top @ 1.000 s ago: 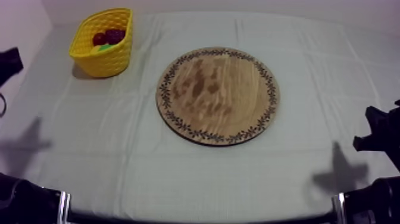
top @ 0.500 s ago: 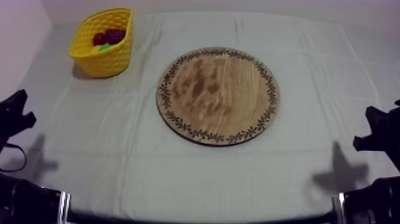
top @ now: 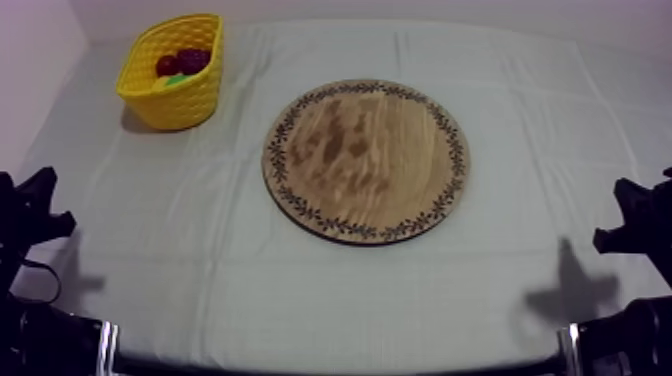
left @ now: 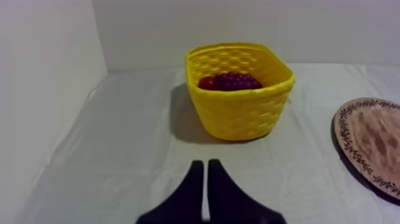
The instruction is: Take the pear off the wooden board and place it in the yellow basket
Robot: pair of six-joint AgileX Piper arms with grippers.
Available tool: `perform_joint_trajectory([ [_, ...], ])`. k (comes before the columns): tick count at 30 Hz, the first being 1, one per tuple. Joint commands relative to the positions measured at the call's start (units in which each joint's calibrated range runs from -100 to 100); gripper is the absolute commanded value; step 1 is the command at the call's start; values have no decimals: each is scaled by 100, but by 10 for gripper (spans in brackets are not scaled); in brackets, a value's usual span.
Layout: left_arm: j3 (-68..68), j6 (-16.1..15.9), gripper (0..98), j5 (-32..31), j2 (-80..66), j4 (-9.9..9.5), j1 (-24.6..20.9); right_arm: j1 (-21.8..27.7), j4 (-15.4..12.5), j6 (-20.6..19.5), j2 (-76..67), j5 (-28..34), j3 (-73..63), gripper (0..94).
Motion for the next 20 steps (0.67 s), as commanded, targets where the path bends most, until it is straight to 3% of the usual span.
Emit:
perform_joint_trajectory([
  [1,4,-6,0,7,-5,10,-7,-2,2,-1,-5,-2,5,5],
  [20,7,-74,0,89,-13,49,-57,-2,2,-1,-5,-2,5,5],
])
